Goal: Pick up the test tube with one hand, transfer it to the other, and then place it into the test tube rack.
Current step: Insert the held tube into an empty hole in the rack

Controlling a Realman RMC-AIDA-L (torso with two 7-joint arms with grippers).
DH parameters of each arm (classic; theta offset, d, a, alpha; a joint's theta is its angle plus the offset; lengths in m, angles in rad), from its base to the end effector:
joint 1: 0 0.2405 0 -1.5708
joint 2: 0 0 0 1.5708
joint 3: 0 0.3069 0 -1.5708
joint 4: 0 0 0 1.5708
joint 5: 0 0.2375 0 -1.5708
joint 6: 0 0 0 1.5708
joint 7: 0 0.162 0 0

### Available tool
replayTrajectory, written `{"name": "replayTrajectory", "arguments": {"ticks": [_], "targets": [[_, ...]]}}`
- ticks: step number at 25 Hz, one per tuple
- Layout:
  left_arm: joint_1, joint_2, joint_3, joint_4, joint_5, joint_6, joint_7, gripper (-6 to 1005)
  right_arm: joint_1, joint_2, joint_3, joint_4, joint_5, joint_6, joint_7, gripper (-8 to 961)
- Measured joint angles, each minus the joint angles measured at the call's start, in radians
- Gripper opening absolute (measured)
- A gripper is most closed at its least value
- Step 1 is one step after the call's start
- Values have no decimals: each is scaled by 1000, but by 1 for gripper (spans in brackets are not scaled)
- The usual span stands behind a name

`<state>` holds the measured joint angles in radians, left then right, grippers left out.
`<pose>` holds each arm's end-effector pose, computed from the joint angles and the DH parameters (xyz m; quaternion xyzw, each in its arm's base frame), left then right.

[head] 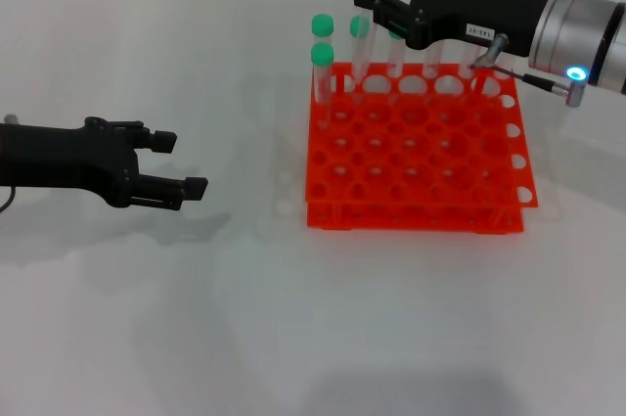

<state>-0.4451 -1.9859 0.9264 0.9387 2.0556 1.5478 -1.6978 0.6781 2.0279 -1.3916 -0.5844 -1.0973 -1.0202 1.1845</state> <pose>-0.3239 0.3828 0.0123 -0.9542 -0.2491 -0.1031 0.1294 0.1947 0.4759 -0.0699 -0.9045 0.1294 0.3260 0.2427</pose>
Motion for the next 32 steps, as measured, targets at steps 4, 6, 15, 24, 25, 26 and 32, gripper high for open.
{"name": "replayTrajectory", "arguments": {"ticks": [4,6,15,24,25,26,32], "targets": [[-1,-4,0,0,0,0,1,879,3,0,-6,16,4,2,-9,257],[-1,-7,0,0,0,0,2,879,8,0,-24,33,32,7,-31,257],[0,-14,0,0,0,0,3,879,28,0,-62,77,94,25,-78,257],[0,-16,0,-10,0,0,4,879,28,0,-66,88,97,46,-86,257],[-1,-16,0,-12,0,0,4,879,29,0,-67,91,100,48,-88,257],[-2,-16,0,-13,0,0,4,879,30,0,-71,94,104,50,-93,257],[-2,-16,0,-13,0,0,4,879,32,0,-76,116,118,53,-105,257]]}}
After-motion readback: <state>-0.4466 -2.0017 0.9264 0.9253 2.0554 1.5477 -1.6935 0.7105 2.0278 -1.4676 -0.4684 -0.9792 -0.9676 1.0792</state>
